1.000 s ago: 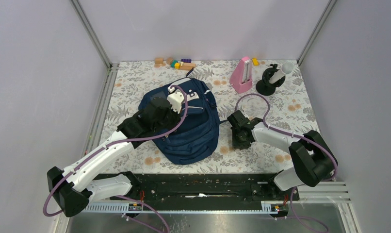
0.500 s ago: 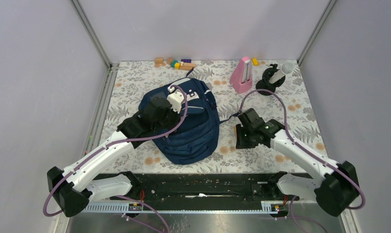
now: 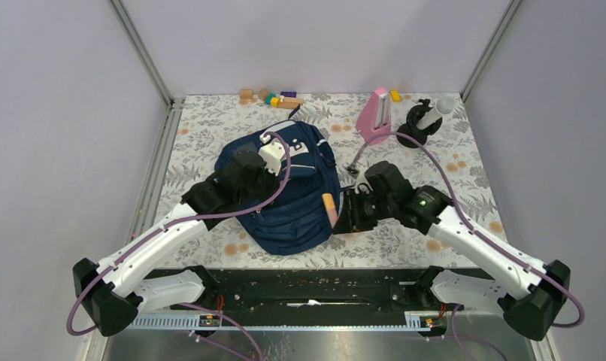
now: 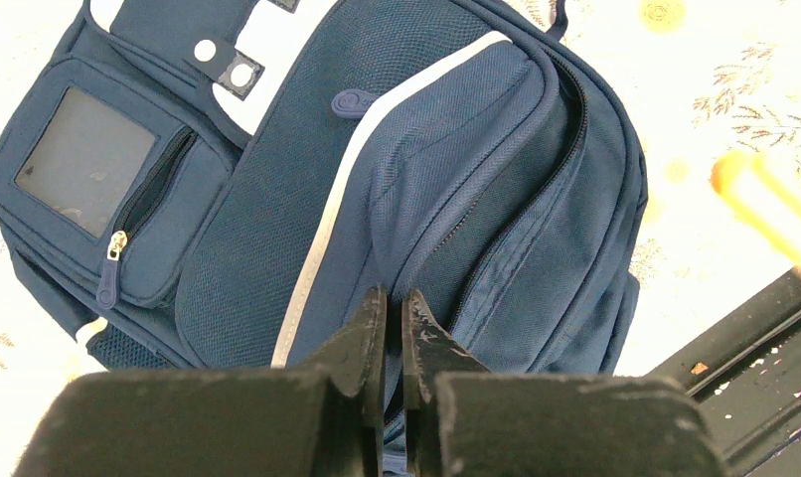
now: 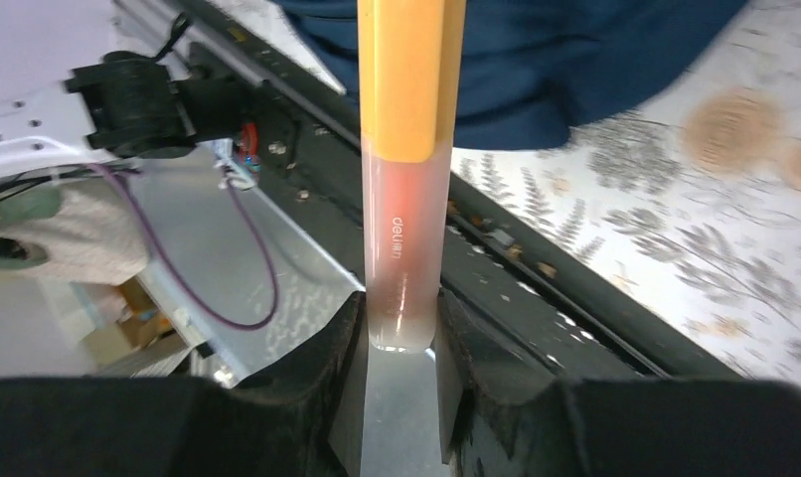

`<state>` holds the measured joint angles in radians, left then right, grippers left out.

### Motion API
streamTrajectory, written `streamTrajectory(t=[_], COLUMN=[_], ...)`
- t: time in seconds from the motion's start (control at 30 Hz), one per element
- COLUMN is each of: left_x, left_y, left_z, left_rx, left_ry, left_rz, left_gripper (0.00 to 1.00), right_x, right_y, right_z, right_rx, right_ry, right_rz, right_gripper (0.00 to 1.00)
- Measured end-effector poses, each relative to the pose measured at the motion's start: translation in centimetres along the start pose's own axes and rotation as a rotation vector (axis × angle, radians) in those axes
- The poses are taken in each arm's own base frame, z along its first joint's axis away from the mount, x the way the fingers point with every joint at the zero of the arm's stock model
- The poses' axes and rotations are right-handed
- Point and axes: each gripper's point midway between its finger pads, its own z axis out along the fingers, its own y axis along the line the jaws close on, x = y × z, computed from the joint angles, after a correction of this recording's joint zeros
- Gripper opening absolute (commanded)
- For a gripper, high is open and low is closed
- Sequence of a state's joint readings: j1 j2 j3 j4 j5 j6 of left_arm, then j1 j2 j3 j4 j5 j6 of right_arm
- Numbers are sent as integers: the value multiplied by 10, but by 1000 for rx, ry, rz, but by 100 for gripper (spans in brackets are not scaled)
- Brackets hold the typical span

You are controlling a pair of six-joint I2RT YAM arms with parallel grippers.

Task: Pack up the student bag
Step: Pick up the stationery from the center of the board, then place the stationery in the student bag.

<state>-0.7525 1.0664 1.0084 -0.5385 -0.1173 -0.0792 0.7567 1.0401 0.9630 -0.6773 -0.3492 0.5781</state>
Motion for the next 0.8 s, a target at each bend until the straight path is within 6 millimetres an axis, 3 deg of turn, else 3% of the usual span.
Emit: streamTrajectory(t=[0.17,0.23,0.37,0.67,0.8], left_x=[0,0,-1,-2,-2], left_y=[0,0,0,0,0], left_z=[0,0,-2,-3,-3], left_rx=[0,0,0,1,2], left_ry=[0,0,-7,-11,-12], left_rz=[0,0,-1,-2,-2], left_gripper=[0,0,0,0,0], right_x=[-4,-11,-32,-73,-99], right_y=[35,45,56,54,56], right_z=[28,41,60,103,112], right_rx=[-108,-137,-172,-159,-173], right_ry=[50,47,2,-127,-236], right_rz=[38,71,149,267,322], right_gripper=[5,11,12,12,12])
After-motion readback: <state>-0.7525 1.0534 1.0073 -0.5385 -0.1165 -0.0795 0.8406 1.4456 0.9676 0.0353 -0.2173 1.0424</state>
